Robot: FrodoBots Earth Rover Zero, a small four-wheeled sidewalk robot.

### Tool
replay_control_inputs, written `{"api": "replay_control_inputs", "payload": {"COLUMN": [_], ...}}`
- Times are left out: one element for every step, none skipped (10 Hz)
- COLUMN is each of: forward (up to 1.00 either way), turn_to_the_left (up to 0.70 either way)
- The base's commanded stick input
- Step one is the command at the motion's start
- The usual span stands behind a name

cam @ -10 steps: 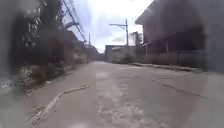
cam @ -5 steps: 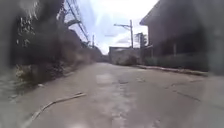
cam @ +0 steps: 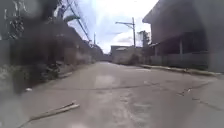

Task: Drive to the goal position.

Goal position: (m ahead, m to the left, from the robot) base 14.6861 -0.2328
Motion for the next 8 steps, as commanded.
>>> {"api": "replay_control_inputs", "payload": {"forward": [1.00, 1.00, 1.00, 1.00, 1.00, 1.00, 1.00, 1.00], "turn_to_the_left": [0.08, 0.00, 0.00, 0.00, 0.00, 0.00, 0.00, 0.00]}}
